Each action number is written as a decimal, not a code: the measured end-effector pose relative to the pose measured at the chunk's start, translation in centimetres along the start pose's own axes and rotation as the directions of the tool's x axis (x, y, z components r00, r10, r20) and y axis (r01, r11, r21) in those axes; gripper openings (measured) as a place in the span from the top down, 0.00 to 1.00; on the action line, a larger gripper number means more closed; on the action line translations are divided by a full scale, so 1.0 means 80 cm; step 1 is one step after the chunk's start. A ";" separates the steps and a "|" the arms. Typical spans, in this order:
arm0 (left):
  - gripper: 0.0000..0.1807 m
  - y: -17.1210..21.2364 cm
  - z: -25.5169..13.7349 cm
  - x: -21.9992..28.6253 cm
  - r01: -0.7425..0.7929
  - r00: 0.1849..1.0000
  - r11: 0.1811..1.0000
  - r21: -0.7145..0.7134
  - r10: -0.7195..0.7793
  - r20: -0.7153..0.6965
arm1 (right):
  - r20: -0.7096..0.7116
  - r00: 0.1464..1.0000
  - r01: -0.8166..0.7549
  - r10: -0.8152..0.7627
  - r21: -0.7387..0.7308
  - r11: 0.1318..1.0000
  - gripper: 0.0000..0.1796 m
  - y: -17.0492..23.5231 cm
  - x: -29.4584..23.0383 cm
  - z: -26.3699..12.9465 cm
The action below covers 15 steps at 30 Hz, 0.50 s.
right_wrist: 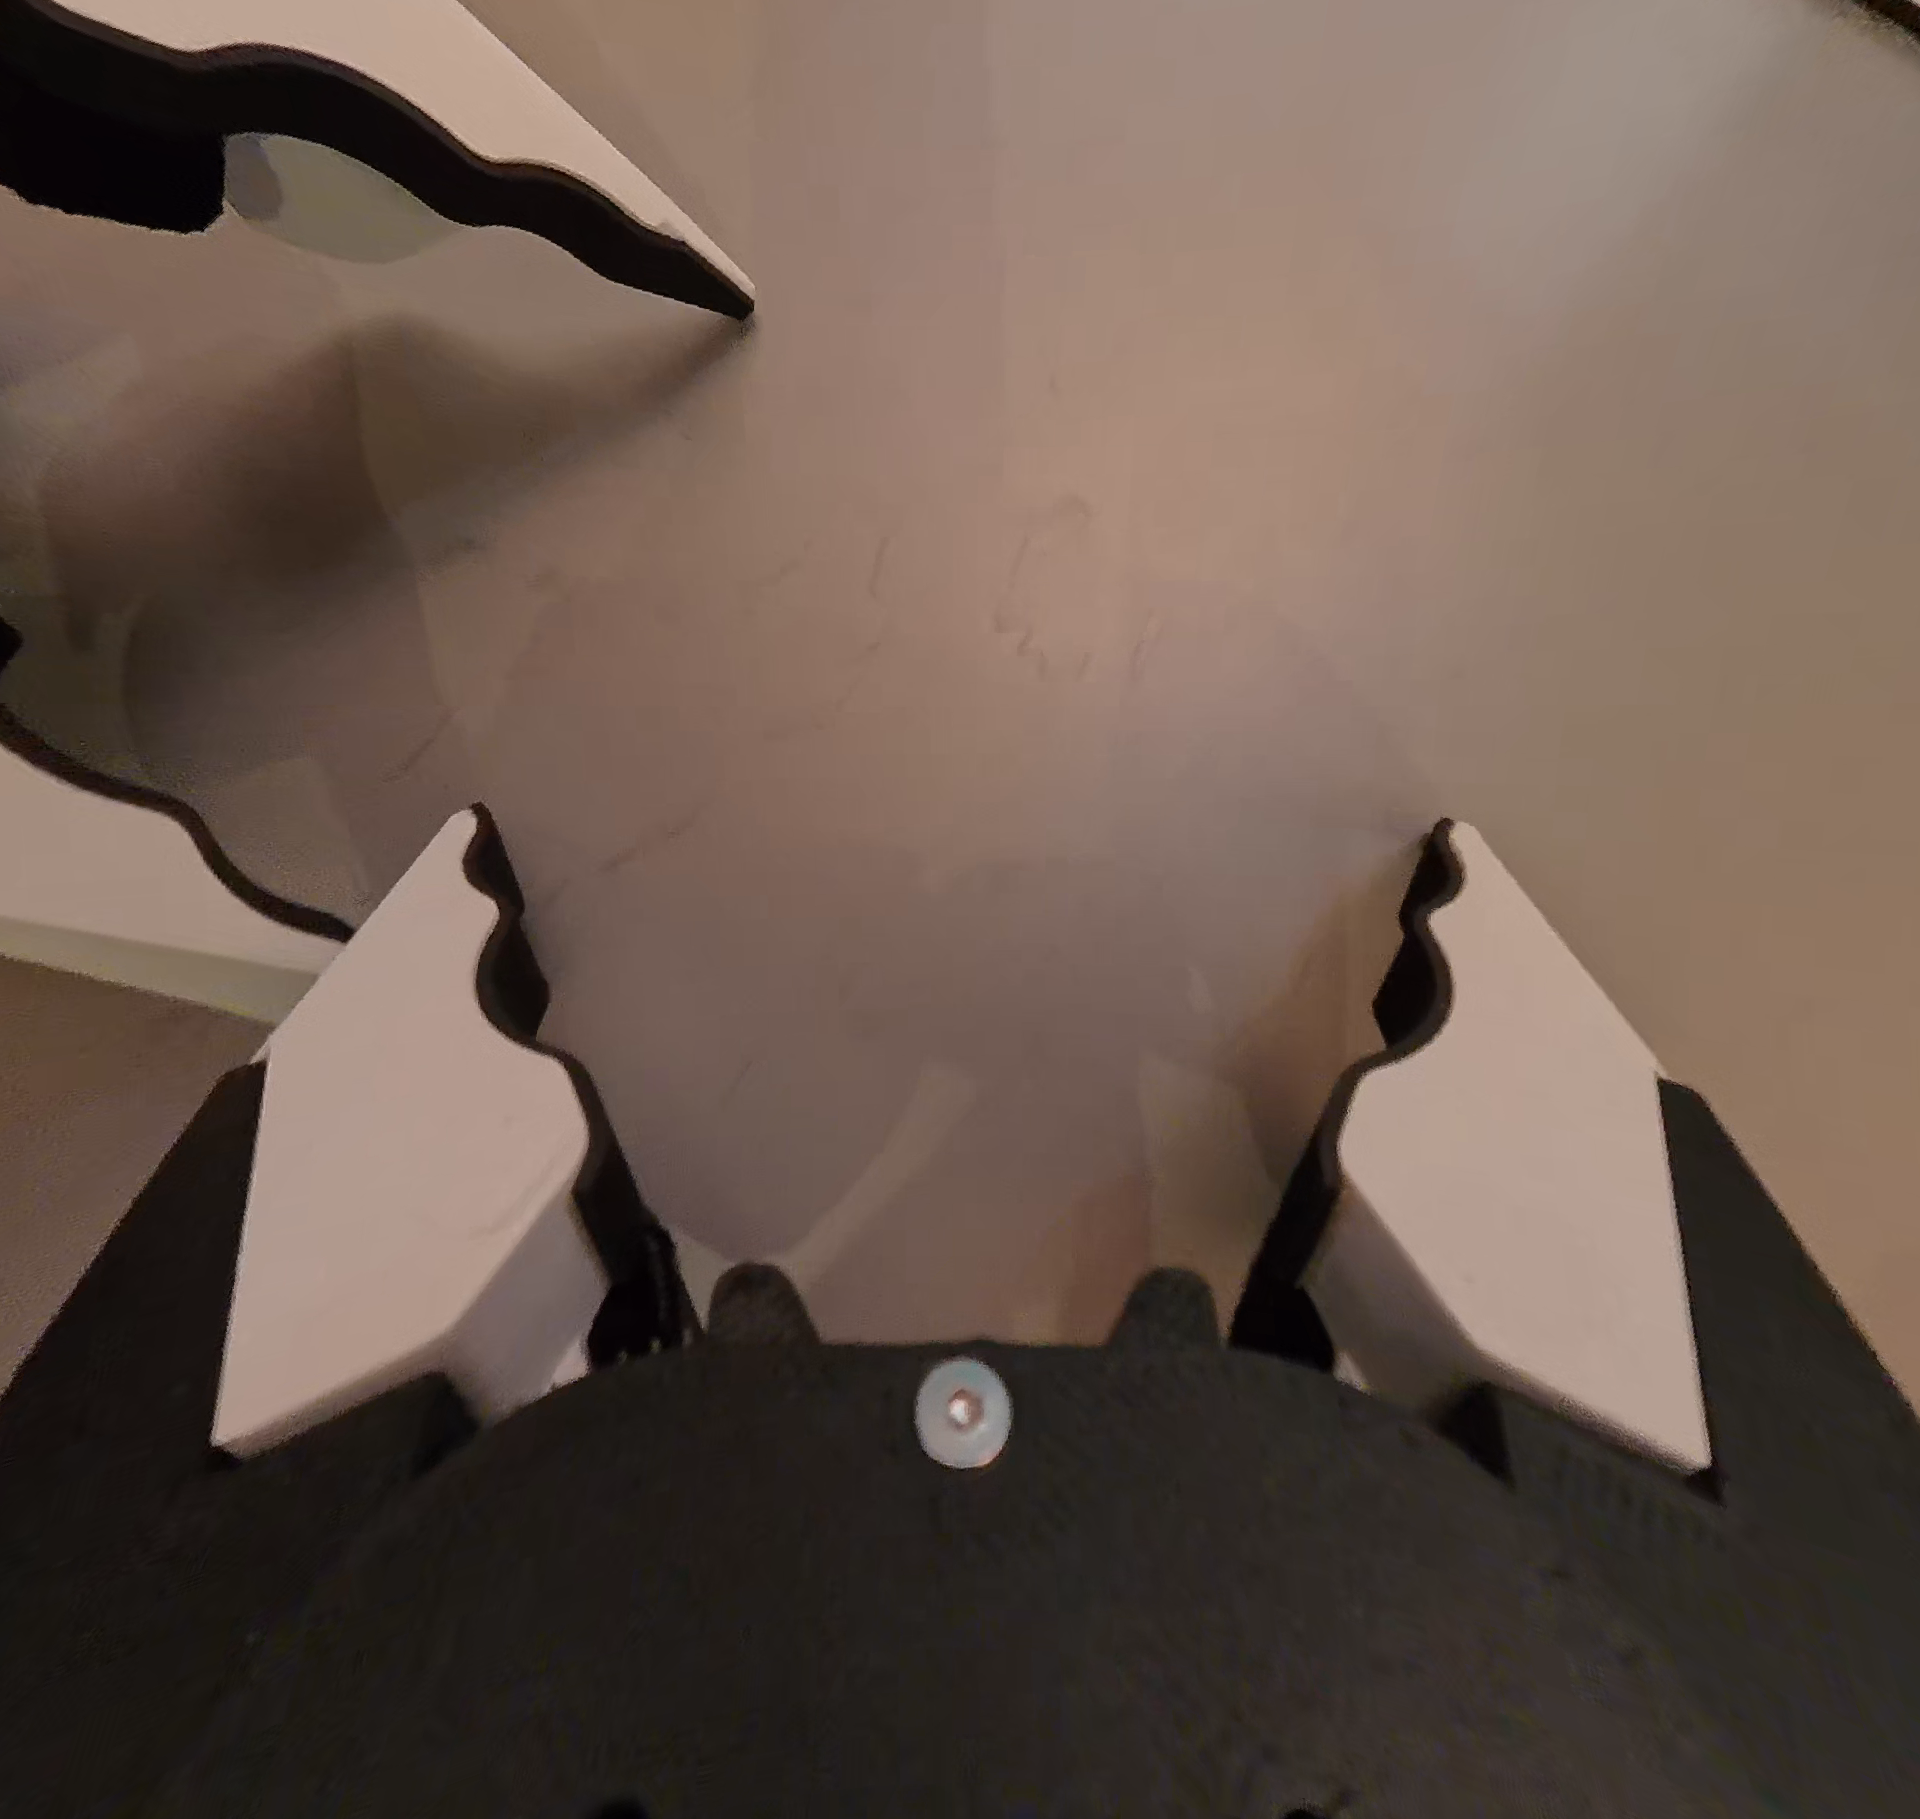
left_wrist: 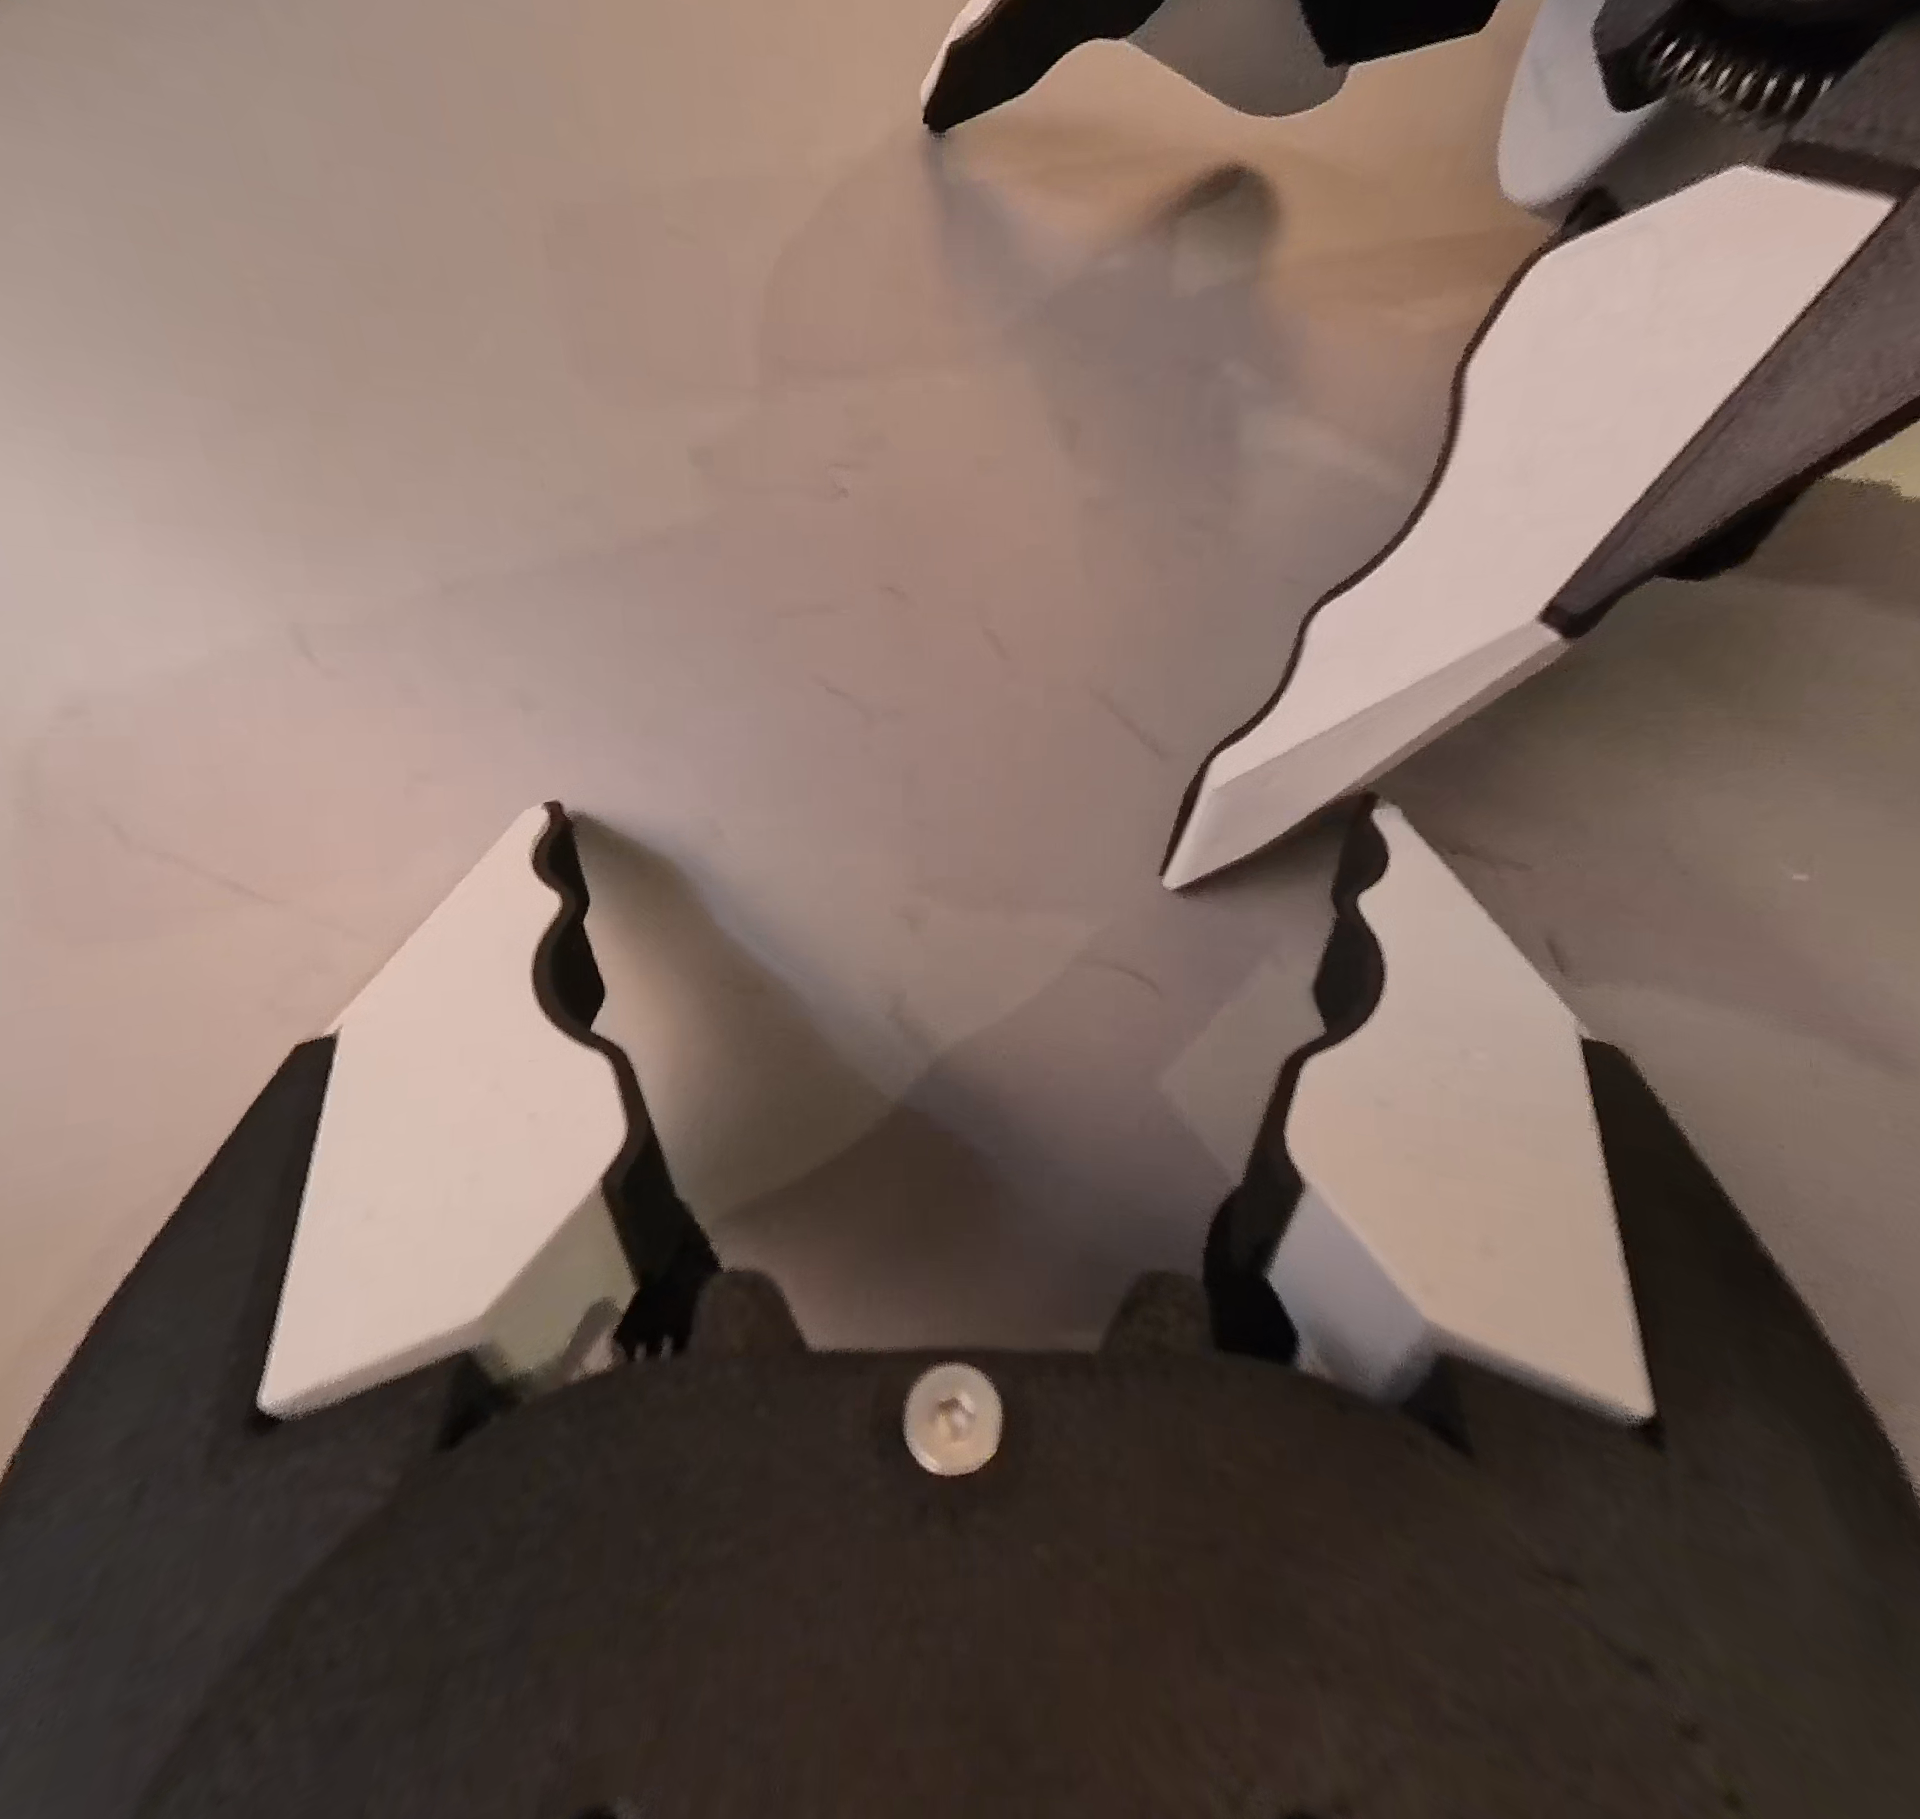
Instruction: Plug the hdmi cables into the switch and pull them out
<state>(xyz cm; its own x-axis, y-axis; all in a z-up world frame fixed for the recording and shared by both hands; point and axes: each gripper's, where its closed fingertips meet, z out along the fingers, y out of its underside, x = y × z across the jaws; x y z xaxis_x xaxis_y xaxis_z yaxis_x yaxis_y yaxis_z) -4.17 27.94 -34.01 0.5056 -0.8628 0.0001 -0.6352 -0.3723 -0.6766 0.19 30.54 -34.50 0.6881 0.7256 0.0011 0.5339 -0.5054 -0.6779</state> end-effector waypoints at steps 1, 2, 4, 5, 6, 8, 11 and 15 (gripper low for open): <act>0.23 -0.001 0.001 0.000 0.001 1.000 1.000 -0.002 -0.001 0.000 | -0.003 1.000 -0.003 0.003 0.000 1.000 0.11 -0.001 0.001 0.002; 0.22 -0.001 0.001 0.000 0.001 1.000 1.000 -0.003 -0.001 0.000 | -0.008 1.000 -0.007 0.007 0.001 1.000 0.11 -0.003 0.002 0.004; 0.22 -0.001 0.002 0.000 0.001 1.000 1.000 -0.003 -0.001 0.000 | -0.013 1.000 -0.014 0.014 0.001 1.000 0.11 -0.007 0.003 0.006; 0.22 -0.001 0.002 0.000 0.001 1.000 1.000 -0.003 -0.001 0.000 | -0.015 1.000 -0.016 0.016 0.002 1.000 0.11 -0.008 0.003 0.007; 0.22 -0.001 0.002 0.000 0.000 1.000 1.000 -0.003 0.000 0.000 | -0.019 1.000 -0.019 0.019 0.003 1.000 0.11 -0.009 0.004 0.008; 0.22 -0.001 0.002 0.000 0.000 1.000 1.000 -0.003 0.000 0.000 | -0.022 0.999 -0.023 0.023 0.004 1.000 0.11 -0.010 0.004 0.009; 0.22 -0.001 0.002 0.000 0.000 1.000 1.000 -0.003 0.000 0.000 | -0.024 0.999 -0.026 0.026 0.004 1.000 0.11 -0.010 0.005 0.009; 0.22 -0.001 0.002 0.000 0.000 1.000 1.000 -0.003 0.000 0.000 | -0.026 0.999 -0.026 0.026 0.003 1.000 0.11 -0.011 0.005 0.009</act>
<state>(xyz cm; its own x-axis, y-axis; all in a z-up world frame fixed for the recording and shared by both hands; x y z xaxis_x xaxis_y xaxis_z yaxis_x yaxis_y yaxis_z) -4.05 28.01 -34.06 0.5057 -0.8627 -0.0002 -0.6370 -0.3732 -0.6746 -0.35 31.62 -34.48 0.7141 0.7000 0.0025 0.5144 -0.5223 -0.6802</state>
